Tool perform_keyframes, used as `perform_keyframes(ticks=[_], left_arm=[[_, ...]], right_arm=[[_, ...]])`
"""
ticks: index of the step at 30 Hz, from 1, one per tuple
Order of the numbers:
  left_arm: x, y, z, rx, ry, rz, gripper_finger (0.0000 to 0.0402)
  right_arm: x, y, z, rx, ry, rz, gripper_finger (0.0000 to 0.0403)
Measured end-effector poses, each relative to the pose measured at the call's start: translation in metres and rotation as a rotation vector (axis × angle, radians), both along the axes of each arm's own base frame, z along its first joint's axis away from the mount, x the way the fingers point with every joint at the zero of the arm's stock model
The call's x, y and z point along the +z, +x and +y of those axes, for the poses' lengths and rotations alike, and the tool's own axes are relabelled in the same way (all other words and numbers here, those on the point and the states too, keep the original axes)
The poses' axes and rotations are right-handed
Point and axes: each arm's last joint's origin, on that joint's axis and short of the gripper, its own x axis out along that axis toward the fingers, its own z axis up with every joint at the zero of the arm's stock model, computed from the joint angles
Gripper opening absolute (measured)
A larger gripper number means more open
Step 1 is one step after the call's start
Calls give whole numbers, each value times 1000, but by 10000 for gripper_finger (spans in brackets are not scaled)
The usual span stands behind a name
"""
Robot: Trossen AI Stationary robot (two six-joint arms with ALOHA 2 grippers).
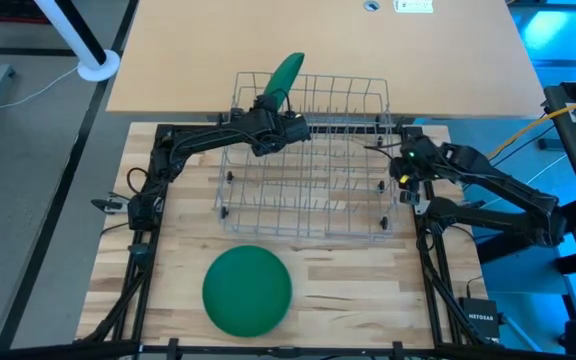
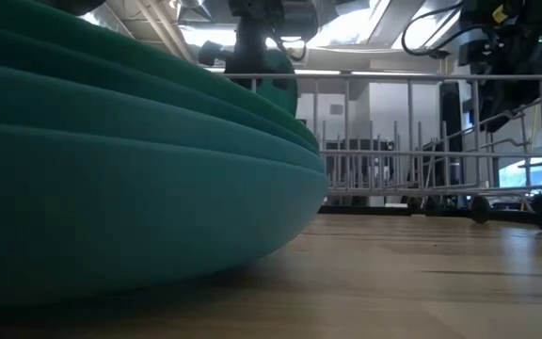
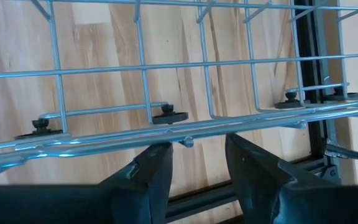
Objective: Sort dishes
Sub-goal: Put the top green plate into the dish rack
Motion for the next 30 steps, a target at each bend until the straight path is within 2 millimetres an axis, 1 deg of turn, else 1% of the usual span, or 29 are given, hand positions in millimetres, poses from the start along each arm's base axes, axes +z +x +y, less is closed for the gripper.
perform_keyframes(ticks=[11, 14, 21, 25, 30], left_arm=[[0, 1, -3, -12, -26, -19, 24], [-5, 4, -4, -15, -31, -9, 24], [-30, 16, -2, -5, -69, -8, 21], [-32, 17, -2, 8, -74, -47, 30], [-32, 17, -5, 3, -75, -45, 23]], right_arm=[[0, 2, -1, 6, -6, -8, 154], [0, 2, -1, 10, -8, -8, 154], [0, 2, -1, 23, -14, -7, 154], [0, 2, -1, 24, -13, -11, 154], [1, 3, -1, 25, -15, -13, 154]])
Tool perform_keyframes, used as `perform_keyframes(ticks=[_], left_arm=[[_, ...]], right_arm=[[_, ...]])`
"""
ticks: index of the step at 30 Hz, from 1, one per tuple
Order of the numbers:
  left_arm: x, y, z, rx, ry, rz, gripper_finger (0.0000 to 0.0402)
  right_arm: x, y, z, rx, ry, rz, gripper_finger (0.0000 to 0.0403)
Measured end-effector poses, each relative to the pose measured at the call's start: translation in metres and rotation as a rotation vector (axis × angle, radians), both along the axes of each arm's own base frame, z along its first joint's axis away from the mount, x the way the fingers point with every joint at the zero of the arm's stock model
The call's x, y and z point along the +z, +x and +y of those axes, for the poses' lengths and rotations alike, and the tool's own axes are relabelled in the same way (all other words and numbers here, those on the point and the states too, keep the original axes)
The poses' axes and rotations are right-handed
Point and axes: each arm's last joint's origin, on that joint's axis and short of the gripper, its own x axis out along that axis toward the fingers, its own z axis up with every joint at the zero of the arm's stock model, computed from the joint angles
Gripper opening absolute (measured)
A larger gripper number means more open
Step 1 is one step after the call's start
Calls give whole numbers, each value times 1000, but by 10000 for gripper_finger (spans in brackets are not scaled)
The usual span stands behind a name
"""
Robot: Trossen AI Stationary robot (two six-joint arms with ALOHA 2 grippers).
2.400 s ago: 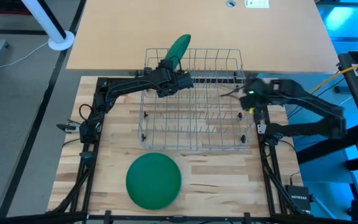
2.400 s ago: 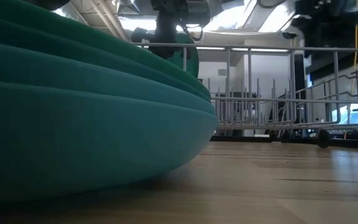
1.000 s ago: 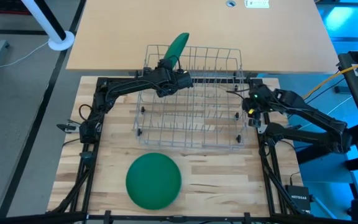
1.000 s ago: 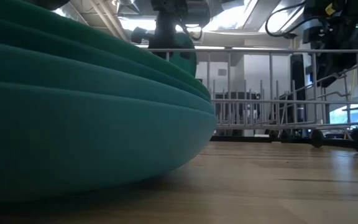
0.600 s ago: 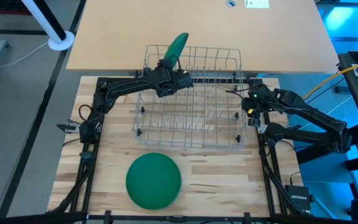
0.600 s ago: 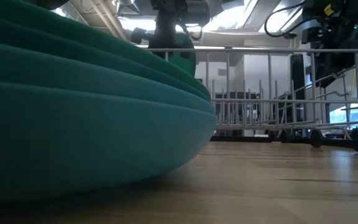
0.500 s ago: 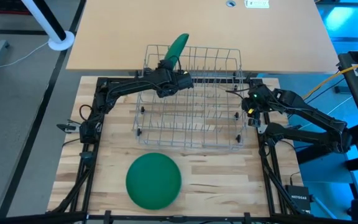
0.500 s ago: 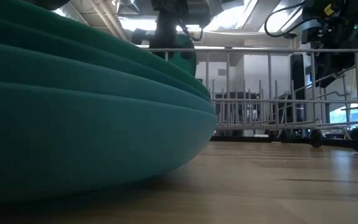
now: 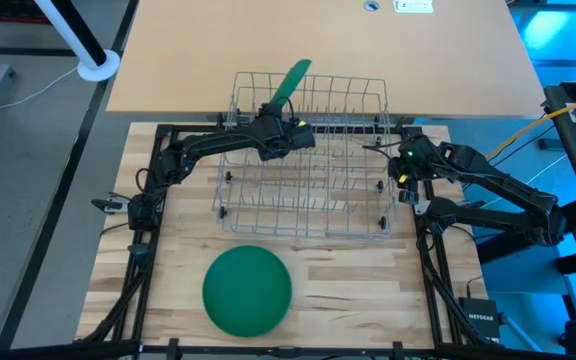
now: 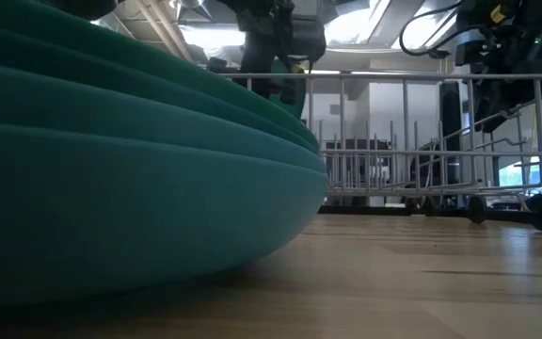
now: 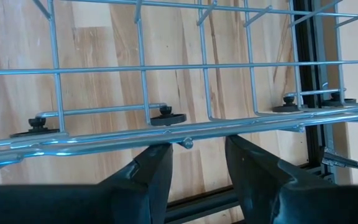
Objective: Sort dishes
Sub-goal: Put the top green plate into the dish rack
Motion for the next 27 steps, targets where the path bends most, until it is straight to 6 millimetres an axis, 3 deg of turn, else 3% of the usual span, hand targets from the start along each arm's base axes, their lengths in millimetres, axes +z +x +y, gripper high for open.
perform_keyframes(ticks=[15, 27], left_arm=[[-2, 3, -8, 16, -58, -111, 43], [-3, 5, -8, -15, -92, -94, 52]], right_arm=[[0, 0, 0, -1, -2, 2, 154], [0, 0, 0, -1, -2, 4, 154]])
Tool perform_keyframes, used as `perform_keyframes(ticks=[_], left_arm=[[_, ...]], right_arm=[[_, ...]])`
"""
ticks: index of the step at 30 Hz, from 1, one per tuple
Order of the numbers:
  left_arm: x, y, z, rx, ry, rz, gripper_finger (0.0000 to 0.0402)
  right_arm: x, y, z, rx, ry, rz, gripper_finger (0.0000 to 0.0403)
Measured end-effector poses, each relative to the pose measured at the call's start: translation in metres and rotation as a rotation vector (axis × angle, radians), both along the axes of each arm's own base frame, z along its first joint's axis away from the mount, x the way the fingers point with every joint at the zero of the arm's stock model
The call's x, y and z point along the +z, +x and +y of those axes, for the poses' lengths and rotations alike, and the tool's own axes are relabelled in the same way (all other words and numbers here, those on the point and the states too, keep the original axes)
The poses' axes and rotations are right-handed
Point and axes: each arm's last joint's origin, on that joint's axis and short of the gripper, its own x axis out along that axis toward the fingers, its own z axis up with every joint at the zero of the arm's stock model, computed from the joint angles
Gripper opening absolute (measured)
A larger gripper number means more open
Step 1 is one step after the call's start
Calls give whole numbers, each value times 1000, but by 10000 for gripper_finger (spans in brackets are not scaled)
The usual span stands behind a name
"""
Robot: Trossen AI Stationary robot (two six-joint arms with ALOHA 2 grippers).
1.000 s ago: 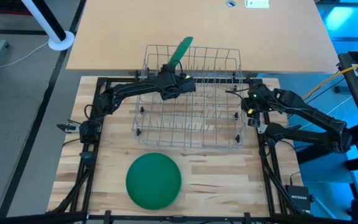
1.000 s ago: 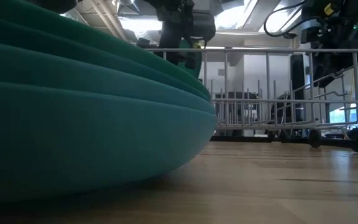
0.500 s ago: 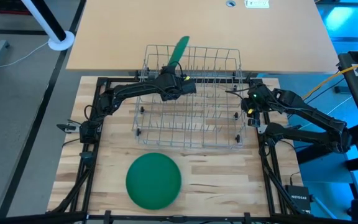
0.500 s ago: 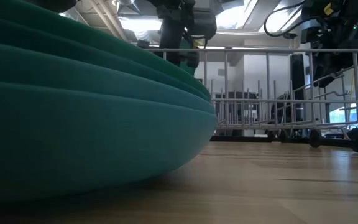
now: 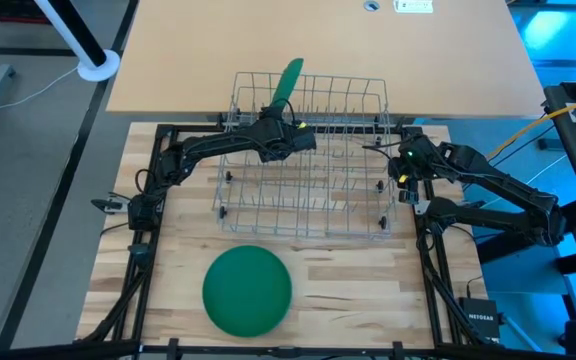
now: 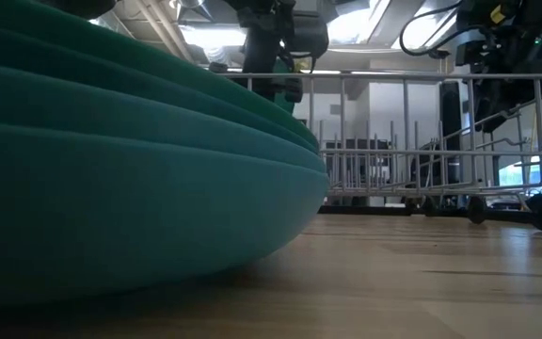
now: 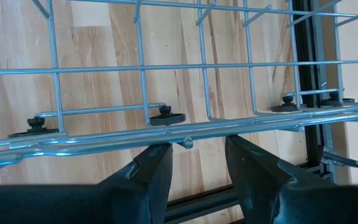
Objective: Sort dishes
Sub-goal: Put the top green plate into the dish rack
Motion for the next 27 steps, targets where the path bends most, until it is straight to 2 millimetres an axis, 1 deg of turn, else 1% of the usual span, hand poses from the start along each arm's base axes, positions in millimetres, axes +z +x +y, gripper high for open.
perform_keyframes(ticks=[2, 8, 12, 15, 19, 27], left_arm=[[0, 1, 0, -15, -25, -8, 68], [-4, 6, 0, -42, -107, -56, 134], [-4, 7, 0, -44, -114, -74, 162], [-4, 7, 0, -47, -112, -72, 170], [-3, 7, 1, -65, -101, -38, 170], [-3, 10, 16, -119, -143, -46, 178]], right_arm=[[0, 0, 0, 0, 0, 0, 154], [0, 0, 0, 1, 3, -1, 154], [0, 0, 0, 1, 6, 3, 154], [0, 0, 0, 1, 7, 4, 154], [0, 0, 0, 1, 7, 4, 154], [0, -1, 1, 0, 8, 7, 154]])
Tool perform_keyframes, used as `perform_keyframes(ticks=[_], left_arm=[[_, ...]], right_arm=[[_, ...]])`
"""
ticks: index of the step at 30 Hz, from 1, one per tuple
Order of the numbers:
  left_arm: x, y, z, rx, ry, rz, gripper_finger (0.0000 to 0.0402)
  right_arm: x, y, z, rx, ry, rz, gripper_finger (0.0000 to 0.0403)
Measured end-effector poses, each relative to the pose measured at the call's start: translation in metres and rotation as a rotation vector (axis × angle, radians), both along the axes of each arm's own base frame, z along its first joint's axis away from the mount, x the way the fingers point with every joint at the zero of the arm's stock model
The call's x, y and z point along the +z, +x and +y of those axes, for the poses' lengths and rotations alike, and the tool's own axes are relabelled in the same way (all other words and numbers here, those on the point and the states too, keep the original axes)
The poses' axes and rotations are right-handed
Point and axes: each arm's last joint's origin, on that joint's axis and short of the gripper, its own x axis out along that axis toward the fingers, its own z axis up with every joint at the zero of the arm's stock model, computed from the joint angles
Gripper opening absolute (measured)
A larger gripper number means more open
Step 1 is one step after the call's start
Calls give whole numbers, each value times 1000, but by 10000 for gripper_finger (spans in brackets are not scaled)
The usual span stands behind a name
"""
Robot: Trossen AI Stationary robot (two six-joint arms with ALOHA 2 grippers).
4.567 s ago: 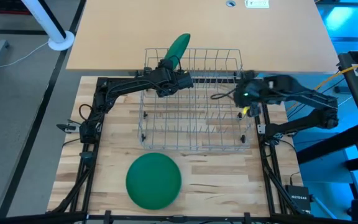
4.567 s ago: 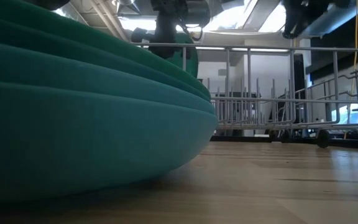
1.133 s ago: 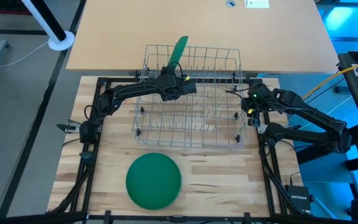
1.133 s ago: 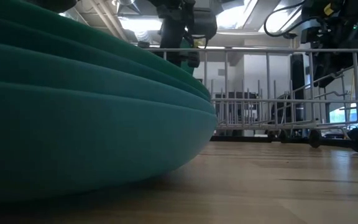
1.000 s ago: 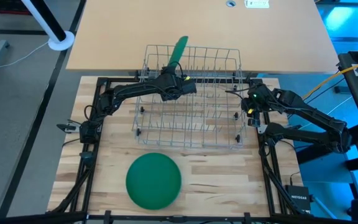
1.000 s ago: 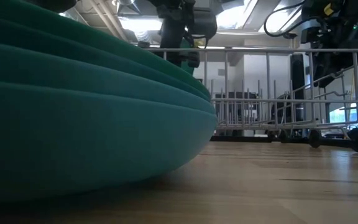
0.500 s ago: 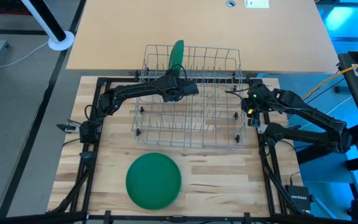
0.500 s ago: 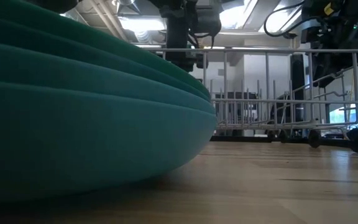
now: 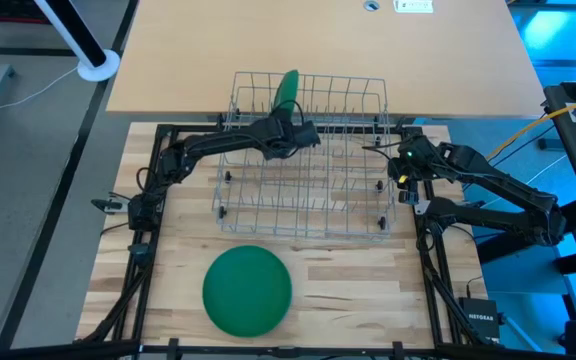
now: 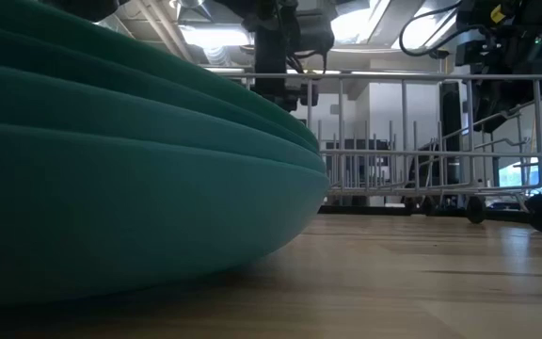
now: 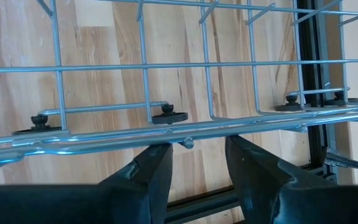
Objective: Sort dishes
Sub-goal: Put the top green plate into the dish rack
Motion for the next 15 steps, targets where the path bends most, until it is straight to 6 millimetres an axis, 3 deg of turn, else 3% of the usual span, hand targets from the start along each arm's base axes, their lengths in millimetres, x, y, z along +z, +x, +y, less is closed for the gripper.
perform_keyframes(ticks=[5, 15], left_arm=[[1, 0, 6, -22, -25, -16, 191], [4, 2, -3, -84, -28, 21, 196]], right_arm=[[0, 0, 0, 0, 1, 2, 154], [0, 0, 0, 1, 1, 4, 154]])
